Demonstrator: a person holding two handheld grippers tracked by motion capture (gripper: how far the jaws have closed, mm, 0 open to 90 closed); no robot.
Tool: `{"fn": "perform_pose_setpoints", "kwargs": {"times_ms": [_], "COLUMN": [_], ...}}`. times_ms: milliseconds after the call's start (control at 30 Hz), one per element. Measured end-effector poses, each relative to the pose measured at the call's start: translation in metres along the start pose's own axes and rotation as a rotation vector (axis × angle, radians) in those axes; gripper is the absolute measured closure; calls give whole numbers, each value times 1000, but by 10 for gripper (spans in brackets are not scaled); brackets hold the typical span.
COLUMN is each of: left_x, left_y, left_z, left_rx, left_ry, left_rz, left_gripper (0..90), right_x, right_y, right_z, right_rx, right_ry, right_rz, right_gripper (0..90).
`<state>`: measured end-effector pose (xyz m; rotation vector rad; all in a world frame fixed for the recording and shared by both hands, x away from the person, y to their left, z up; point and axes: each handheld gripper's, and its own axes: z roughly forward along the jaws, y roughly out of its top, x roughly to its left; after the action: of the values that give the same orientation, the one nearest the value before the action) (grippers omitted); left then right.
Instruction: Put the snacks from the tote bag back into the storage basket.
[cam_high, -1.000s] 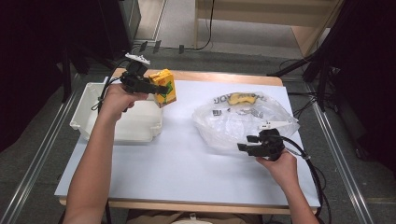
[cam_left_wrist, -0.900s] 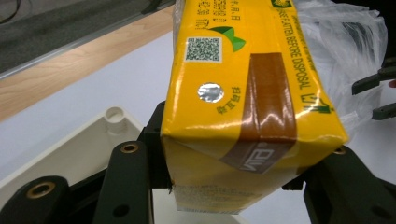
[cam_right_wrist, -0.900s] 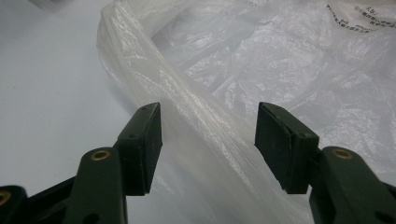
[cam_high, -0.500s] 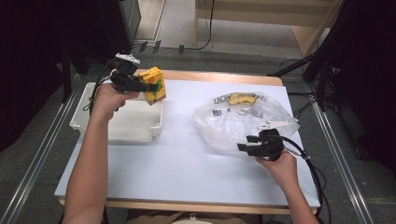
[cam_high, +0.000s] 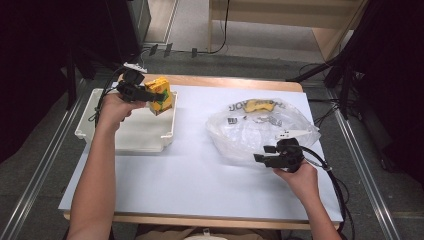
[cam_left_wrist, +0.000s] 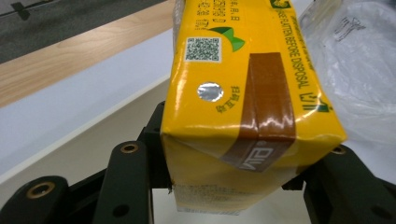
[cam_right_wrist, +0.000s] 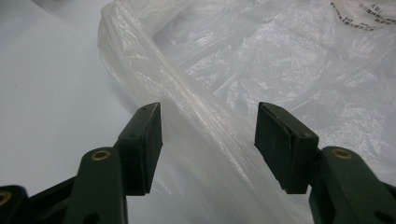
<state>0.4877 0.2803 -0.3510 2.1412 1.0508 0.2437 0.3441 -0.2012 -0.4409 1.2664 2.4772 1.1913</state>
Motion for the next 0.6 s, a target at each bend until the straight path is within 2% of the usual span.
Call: {"fn": "perform_pose_setpoints", "kwargs": {"times_ms": [100,333,600], "left_x": [4,8,9], "left_y": [-4,-11,-16], "left_z": [5,20,32], "left_rx": [7,30,36], "left_ry": [-10,-5,17], "left_rz": [-14,-15,-12], "left_gripper": [516,516,514], "right_x": [0,0,0], "right_y": [0,0,0], "right_z": [1,1,0], "right_rx": [1,1,2], "right_ry": [3,4,5], "right_rz": [0,0,-3], "right_gripper": [426,425,426]}}
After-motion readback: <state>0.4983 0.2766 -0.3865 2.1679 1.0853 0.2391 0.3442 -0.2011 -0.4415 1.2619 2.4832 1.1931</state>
